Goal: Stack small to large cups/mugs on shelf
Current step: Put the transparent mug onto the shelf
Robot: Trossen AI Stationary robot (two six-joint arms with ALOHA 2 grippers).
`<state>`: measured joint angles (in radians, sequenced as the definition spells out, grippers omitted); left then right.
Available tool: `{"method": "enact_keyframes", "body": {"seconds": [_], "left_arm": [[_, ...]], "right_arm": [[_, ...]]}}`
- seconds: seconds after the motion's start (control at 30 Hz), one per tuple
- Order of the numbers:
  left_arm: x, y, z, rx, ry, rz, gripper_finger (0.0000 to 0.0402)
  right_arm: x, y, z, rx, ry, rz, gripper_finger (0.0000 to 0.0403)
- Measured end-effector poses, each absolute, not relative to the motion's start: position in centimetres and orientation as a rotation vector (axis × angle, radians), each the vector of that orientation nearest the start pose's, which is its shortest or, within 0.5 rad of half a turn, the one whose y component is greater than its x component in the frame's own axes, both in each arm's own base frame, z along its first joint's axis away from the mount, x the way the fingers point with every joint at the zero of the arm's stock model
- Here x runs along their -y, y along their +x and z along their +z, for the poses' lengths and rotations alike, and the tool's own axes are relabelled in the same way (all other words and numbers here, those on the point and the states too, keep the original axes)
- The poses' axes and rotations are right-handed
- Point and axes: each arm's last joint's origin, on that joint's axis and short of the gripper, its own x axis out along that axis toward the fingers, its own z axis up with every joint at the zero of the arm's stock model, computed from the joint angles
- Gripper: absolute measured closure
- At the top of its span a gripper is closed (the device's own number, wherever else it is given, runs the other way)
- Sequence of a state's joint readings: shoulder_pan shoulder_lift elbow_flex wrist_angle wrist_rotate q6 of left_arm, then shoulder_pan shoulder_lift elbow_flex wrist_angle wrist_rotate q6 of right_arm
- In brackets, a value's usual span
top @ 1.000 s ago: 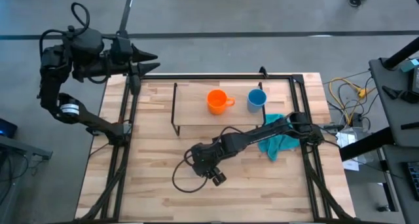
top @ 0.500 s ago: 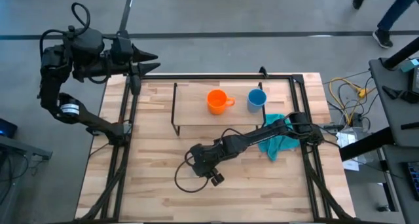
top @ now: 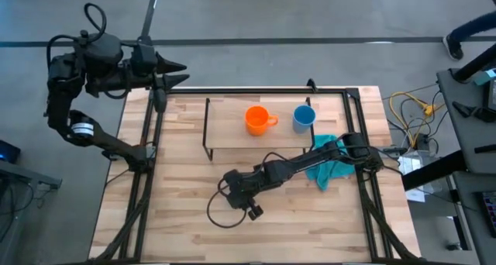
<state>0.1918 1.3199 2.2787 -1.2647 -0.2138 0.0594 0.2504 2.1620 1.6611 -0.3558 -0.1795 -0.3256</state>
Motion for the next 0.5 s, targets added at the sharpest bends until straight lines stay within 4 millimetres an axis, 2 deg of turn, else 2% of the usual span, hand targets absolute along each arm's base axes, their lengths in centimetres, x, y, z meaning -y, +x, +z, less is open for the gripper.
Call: {"method": "enact_keyframes", "body": {"seconds": [0.33,0.43,0.5], "left_arm": [[-3.1,12.7,56.7,-0.304,0.062,0.394,0.0301],[-3.0,12.3,56.8,-0.297,0.062,0.394,0.0301],[-3.0,12.2,56.8,-0.294,0.062,0.394,0.0301]], "right_arm": [[-12.0,44.9,16.8,-0.865,-0.273,0.495,0.0387],[-12.0,45.3,17.5,-0.854,-0.252,0.481,0.0392],[-12.2,45.8,18.7,-0.822,-0.250,0.477,0.0393]]}}
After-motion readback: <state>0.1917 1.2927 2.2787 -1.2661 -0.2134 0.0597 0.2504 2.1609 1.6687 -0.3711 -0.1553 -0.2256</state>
